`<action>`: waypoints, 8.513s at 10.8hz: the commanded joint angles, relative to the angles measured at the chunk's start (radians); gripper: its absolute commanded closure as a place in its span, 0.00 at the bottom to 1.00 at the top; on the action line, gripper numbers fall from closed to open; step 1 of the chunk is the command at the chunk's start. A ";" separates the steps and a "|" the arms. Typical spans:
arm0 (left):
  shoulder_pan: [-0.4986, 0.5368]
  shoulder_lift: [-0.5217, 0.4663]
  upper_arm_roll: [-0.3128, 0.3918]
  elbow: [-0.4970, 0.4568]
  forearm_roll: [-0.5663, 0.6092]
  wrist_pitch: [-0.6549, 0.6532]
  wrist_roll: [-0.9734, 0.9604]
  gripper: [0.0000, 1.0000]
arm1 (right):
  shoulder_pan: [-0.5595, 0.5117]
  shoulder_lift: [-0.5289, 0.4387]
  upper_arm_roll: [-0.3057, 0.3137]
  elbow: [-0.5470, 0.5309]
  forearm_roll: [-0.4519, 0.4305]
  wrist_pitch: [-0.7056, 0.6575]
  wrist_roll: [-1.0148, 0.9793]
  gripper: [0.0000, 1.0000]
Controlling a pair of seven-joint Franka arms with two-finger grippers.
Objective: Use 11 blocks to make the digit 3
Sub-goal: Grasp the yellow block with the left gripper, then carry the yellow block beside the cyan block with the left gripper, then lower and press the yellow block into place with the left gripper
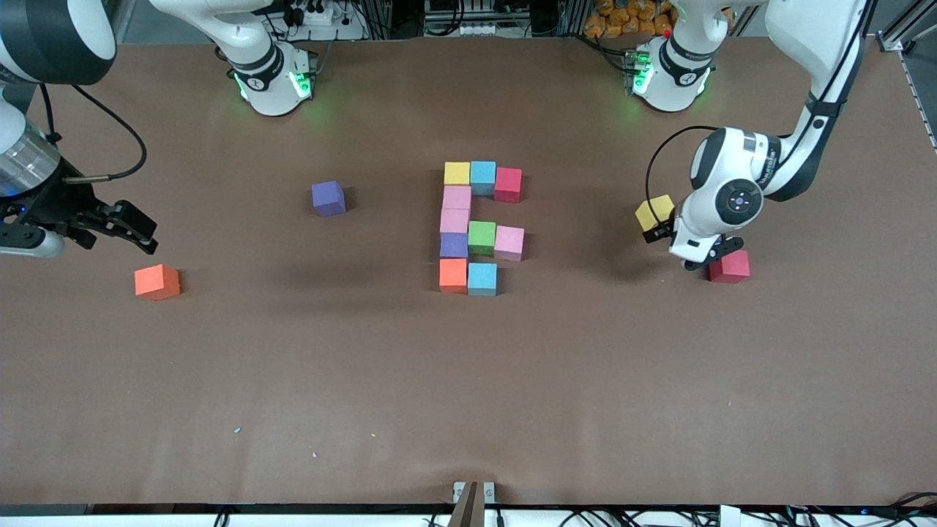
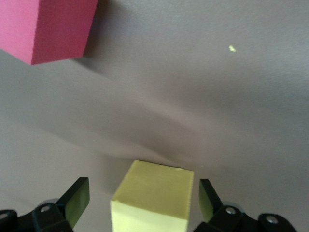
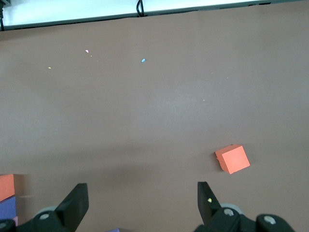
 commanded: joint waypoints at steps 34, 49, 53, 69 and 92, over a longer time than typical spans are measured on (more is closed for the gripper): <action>-0.082 0.288 -0.128 0.517 -0.257 -0.067 -0.540 0.79 | -0.029 0.021 0.014 0.034 0.011 -0.004 -0.008 0.00; -0.305 0.493 -0.127 0.649 -0.361 0.302 -1.194 0.79 | -0.024 0.021 0.014 0.043 0.010 -0.012 -0.005 0.00; -0.309 0.492 -0.128 0.576 -0.361 0.382 -1.194 0.80 | -0.026 0.021 0.014 0.045 0.011 -0.011 -0.007 0.00; -0.299 0.449 -0.159 0.482 -0.363 0.424 -1.217 0.81 | -0.026 0.021 0.014 0.045 0.011 -0.008 -0.007 0.00; -0.309 0.406 -0.160 0.481 -0.355 0.399 -1.326 0.00 | -0.021 0.030 0.014 0.047 0.011 -0.004 -0.005 0.00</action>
